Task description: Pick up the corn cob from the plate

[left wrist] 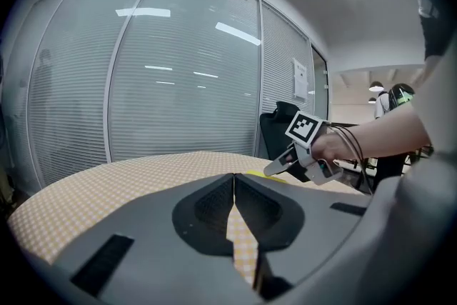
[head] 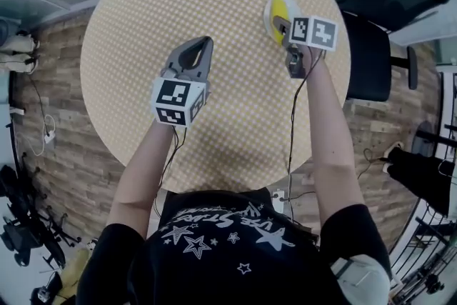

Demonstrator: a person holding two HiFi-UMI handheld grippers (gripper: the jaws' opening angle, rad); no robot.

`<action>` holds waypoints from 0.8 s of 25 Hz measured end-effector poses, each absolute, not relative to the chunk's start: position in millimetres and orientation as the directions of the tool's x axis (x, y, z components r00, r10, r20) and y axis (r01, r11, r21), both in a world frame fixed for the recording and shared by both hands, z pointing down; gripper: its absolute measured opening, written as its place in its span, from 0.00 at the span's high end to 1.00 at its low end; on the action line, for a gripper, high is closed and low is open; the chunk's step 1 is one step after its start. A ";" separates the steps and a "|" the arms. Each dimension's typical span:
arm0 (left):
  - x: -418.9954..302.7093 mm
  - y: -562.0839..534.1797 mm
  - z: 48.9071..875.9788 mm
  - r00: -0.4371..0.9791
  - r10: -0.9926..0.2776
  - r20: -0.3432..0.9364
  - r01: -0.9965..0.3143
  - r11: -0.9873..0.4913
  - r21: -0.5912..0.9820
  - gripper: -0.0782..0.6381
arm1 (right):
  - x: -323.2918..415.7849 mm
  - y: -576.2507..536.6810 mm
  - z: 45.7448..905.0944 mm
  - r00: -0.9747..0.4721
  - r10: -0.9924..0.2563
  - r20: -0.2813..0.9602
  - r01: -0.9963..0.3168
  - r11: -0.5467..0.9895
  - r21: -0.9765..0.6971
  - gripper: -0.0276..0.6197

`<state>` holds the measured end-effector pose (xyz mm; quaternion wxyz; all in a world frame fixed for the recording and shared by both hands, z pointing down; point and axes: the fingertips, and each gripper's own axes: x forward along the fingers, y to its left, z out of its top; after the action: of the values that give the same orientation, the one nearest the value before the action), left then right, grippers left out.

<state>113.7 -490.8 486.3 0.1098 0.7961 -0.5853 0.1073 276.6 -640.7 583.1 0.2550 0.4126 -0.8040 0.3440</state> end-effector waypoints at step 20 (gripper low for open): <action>104.6 -530.8 511.2 0.285 -0.905 0.316 -0.958 -0.265 0.105 0.88 | 257.6 -670.0 642.7 -0.360 -0.264 0.895 -0.837 0.515 -0.185 0.56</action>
<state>104.6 -530.8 511.2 0.1386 0.7895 -0.5900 0.0965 257.6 -670.0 642.7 0.4327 0.3643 -0.7553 0.3311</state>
